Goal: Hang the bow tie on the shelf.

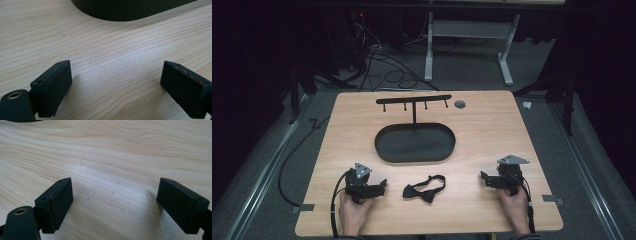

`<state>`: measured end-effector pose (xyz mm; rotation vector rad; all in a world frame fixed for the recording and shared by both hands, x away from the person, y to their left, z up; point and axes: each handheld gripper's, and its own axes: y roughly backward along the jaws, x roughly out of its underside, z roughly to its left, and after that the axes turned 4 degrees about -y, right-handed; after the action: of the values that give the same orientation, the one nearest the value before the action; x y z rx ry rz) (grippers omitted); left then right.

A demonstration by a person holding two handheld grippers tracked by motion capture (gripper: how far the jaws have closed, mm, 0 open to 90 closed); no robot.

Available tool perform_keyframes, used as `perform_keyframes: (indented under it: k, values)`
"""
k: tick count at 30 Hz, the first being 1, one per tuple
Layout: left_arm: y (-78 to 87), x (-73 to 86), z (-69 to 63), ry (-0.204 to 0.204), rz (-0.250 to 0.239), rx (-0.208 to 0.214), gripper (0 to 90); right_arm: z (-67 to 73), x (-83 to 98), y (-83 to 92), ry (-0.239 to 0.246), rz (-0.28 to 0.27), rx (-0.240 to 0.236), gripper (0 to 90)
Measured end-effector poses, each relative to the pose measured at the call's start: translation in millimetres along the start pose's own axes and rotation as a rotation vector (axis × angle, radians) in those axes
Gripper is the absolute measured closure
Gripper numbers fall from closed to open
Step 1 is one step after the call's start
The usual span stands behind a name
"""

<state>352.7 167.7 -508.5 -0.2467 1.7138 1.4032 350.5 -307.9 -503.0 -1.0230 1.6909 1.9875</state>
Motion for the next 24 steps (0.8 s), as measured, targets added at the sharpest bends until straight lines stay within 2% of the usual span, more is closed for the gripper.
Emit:
perform_keyframes:
  k: [10,14,21,24]
  values:
    - [0.0,0.0,0.1,0.002,-0.001,-0.001,10.7,0.4,0.0,0.1,0.004,0.001,-0.007,15.1]
    - [0.8,0.5,0.1,0.012,-0.009,-0.016,14.2,0.5,0.0,0.2,0.005,0.001,-0.008,15.3]
    - [1.5,0.8,0.6,0.011,-0.010,-0.018,15.7,0.5,0.1,0.2,0.006,0.001,-0.008,15.3]
    - [2.0,0.3,0.0,0.006,-0.013,-0.015,20.0,0.5,0.0,0.2,0.005,0.001,-0.008,15.3]
